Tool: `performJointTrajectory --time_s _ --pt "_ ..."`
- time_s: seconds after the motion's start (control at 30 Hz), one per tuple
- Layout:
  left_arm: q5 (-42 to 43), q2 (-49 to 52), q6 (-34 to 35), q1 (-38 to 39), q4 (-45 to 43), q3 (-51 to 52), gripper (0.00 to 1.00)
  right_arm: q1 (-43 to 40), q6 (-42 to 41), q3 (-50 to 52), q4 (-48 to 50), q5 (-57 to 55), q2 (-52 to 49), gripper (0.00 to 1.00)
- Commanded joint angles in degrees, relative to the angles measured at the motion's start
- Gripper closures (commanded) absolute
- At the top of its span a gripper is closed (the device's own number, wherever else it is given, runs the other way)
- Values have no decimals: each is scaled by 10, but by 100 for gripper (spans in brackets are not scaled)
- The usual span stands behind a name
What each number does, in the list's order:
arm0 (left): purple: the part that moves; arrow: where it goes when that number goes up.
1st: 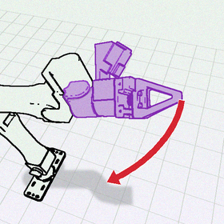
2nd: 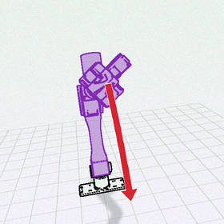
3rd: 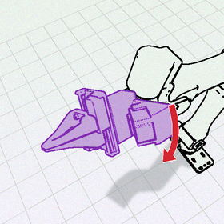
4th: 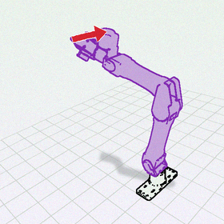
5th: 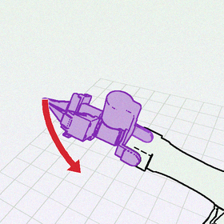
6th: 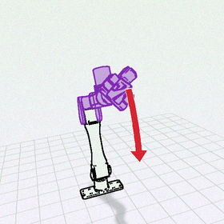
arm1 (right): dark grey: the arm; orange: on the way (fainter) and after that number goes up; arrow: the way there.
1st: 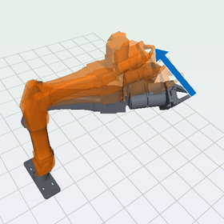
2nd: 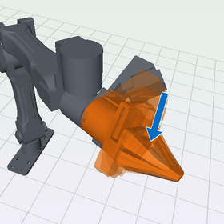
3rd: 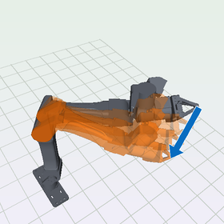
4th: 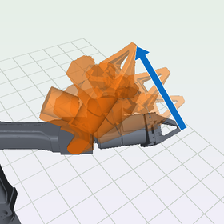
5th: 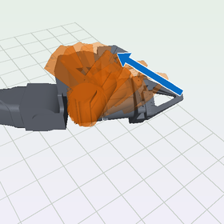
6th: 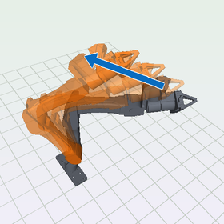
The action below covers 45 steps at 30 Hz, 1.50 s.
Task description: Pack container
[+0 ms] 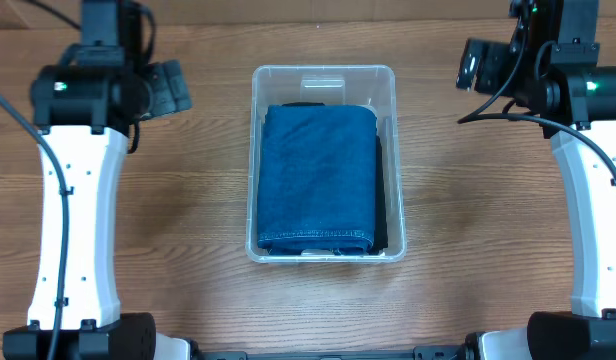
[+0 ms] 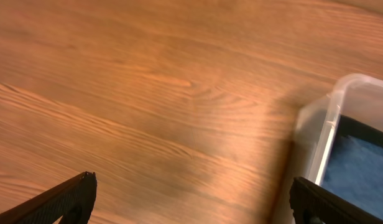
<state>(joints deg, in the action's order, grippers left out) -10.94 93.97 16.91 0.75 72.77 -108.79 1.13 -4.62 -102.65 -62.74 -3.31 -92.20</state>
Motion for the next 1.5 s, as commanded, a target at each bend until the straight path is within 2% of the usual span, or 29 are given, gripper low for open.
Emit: performJointTrajectory --time_s 0.0,0.1,0.17,0.3,0.4,0.47,0.53,0.6,0.8,0.9,0.97,1.07,1.13,1.2,1.23,1.27,1.3,1.47 --pt "126 -17 -48 -42 9 1 0 -9 -27 -7 -22 0 39 0" --pt "127 -85 -67 -44 7 18 0 -10 -31 27 -25 0 119 0" --pt "136 -180 -81 -43 -6 66 0 -10 -31 106 -1 0 217 0" --pt "158 -464 -86 -43 -103 313 0 -8 -31 356 77 16 469 0" --pt "150 -618 -83 -43 -124 438 0 -8 -31 458 46 19 594 0" --pt "150 -657 -83 -43 -70 454 0 -8 -31 471 -22 19 612 0" --pt "150 -672 -83 -43 13 454 0 -8 -31 471 -80 19 612 0" --pt "150 -672 -79 -43 54 455 0 -8 -31 471 -76 19 612 0" --pt "150 -671 -79 -43 54 455 0 -8 -25 471 -76 15 616 0" --pt "150 -671 -79 -43 54 455 0 -10 -14 475 -70 22 657 0" --pt "150 -671 -79 -43 54 455 0 -8 -13 532 10 35 752 0" --pt "150 -671 -79 -43 54 455 0 -8 -14 679 151 37 878 0" --pt "150 -671 -79 -43 54 455 0 -8 -14 791 298 37 920 0" --pt "150 -671 -79 -43 54 455 0 -8 -14 933 537 39 919 0" --pt "150 -671 -79 -43 54 455 0 -8 -14 964 567 39 919 0" --pt "150 -671 -79 -43 54 455 0 -8 -14 1008 550 39 919 0" --pt "150 -671 -79 -43 54 455 0 -8 -14 1016 579 40 909 0" --pt "150 -671 -79 -43 54 455 0 -8 -14 1017 571 32 901 0"
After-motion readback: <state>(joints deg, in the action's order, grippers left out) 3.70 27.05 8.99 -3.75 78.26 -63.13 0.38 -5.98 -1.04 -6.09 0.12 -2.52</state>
